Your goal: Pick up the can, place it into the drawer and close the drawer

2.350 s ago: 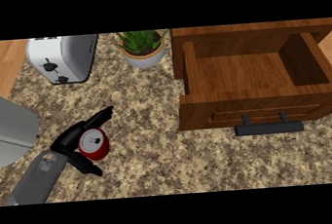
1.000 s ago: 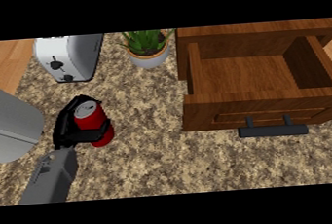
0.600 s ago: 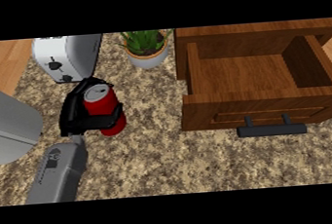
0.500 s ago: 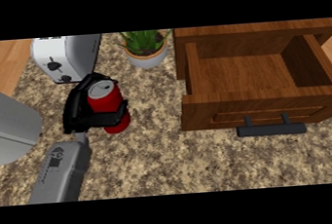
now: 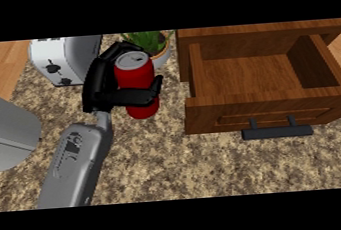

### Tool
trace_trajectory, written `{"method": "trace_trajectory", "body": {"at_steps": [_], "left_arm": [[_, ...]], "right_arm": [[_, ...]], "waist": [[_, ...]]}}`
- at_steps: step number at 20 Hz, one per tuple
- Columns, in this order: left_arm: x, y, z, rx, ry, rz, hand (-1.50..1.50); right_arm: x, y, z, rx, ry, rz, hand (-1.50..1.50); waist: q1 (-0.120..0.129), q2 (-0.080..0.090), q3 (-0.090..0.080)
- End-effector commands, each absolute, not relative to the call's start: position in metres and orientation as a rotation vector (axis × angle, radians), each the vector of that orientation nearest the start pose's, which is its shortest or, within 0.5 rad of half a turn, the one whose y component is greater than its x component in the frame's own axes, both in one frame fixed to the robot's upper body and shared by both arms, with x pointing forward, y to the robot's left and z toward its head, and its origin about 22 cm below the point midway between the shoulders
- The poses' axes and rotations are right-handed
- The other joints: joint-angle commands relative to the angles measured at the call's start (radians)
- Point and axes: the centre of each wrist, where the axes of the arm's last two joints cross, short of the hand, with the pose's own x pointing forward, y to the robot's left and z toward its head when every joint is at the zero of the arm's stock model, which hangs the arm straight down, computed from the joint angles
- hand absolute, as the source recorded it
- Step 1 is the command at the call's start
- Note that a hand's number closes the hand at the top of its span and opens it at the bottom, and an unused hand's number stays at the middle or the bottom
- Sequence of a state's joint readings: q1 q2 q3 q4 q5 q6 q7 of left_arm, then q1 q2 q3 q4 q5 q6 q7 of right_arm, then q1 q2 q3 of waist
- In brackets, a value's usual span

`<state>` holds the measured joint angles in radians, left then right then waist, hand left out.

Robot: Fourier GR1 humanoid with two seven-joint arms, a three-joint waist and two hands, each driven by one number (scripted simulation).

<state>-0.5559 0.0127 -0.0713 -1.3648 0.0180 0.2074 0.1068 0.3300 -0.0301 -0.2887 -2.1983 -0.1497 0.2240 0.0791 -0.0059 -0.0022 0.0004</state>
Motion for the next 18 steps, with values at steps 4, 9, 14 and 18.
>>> {"method": "trace_trajectory", "body": {"at_steps": [4,9,14,18], "left_arm": [[0.346,0.089,0.157,-0.048,-1.81,-0.147,1.5],[0.385,0.064,0.203,-0.058,-1.82,-0.135,1.5],[0.387,0.031,0.23,-0.034,-1.822,-0.181,1.5],[0.398,0.017,0.234,-0.028,-1.816,-0.171,1.5]], "right_arm": [[0.138,-0.312,0.097,-0.203,-1.832,-0.054,-1.5],[0.139,-0.314,0.1,-0.174,-1.848,-0.048,-1.5],[0.138,-0.315,0.107,-0.2,-1.817,-0.018,-1.5],[0.136,-0.298,0.108,-0.187,-1.834,-0.008,-1.5]], "waist": [[-0.004,0.001,0.0],[-0.022,0.006,0.0],[-0.019,0.004,0.0],[-0.024,0.007,0.0]]}}
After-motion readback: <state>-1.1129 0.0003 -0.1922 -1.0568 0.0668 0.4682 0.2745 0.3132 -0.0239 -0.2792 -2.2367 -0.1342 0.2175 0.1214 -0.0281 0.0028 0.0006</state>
